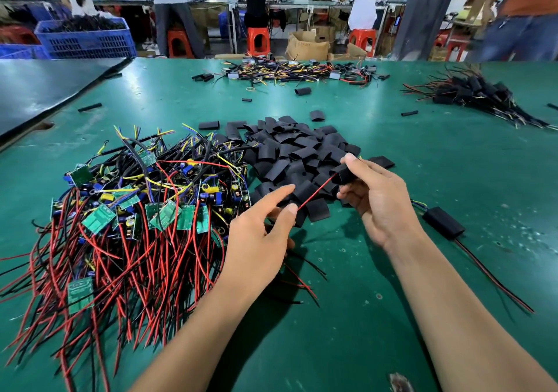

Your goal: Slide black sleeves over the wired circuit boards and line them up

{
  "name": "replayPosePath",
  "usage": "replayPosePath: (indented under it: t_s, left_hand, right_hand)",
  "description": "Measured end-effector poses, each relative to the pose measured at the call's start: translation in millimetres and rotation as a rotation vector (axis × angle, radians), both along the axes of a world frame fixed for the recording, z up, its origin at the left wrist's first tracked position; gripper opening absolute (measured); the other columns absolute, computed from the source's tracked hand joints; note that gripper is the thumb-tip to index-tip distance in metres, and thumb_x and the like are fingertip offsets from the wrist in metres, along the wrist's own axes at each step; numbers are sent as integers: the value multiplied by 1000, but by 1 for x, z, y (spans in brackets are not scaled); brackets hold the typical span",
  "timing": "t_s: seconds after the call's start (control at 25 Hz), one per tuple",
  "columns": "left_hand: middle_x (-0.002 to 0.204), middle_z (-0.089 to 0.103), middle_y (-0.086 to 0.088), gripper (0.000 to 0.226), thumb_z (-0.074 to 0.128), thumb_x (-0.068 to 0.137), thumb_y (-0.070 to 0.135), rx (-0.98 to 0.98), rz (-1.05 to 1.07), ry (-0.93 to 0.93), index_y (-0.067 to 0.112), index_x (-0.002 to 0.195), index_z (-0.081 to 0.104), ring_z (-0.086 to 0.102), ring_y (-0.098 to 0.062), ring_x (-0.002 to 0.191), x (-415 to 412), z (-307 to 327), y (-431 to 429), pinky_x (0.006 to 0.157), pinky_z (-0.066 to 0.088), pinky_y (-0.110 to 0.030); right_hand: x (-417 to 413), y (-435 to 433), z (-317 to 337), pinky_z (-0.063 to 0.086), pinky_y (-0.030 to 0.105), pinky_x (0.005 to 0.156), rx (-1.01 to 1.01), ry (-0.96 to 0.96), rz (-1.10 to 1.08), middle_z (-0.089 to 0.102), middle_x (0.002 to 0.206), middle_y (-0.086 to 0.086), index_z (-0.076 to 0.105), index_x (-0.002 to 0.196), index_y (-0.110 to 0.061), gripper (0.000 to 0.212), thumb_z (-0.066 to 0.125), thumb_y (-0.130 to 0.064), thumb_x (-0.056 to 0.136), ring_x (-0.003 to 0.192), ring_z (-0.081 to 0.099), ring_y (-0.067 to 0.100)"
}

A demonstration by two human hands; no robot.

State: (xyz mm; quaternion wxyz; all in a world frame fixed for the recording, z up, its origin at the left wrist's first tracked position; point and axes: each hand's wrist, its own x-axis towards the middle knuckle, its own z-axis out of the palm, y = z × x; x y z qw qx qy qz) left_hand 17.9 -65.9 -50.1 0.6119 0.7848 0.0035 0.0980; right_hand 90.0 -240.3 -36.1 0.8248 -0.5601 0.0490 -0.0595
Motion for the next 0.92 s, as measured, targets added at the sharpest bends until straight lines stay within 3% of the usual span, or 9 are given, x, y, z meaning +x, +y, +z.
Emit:
replayPosePath:
  t_s: [0.16, 0.32, 0.76, 0.92]
  left_hand:
    - [76, 68, 17, 35, 59, 97, 12, 46, 31, -37, 45, 103, 71, 67, -20, 54, 0, -3, 0, 60, 59, -40]
    - [75, 67, 9, 29, 58, 98, 10, -30, 89, 3, 33, 101, 76, 68, -18, 51, 2, -7, 0, 54, 60, -40]
    - [80, 65, -3, 24, 53, 99, 8, -95, 121, 31, 22, 103, 72, 68, -24, 52, 1, -1, 1, 48, 57, -30]
    - [80, 63, -4, 26, 50, 100, 5, -92, 113, 34, 22, 99, 70, 68, -22, 52, 0, 1, 0, 50, 59, -33]
  right_hand:
    - [-1, 0, 2, 54, 23, 52, 79, 28, 20, 68, 70, 4, 73, 93, -6, 15, 73, -20, 89, 50, 58, 11]
    - [-2, -1, 4, 54, 22, 51, 127, 50, -5, 70, 70, 4, 74, 87, -8, 13, 75, -21, 87, 50, 58, 10]
    - [-6, 1, 8, 55, 23, 54, 89, -10, 22, 69, 71, 3, 74, 88, -9, 14, 66, -19, 94, 53, 61, 12]
    - [-8, -1, 8, 56, 24, 55, 83, -12, 26, 69, 72, 4, 77, 88, -11, 17, 63, -18, 95, 55, 62, 13]
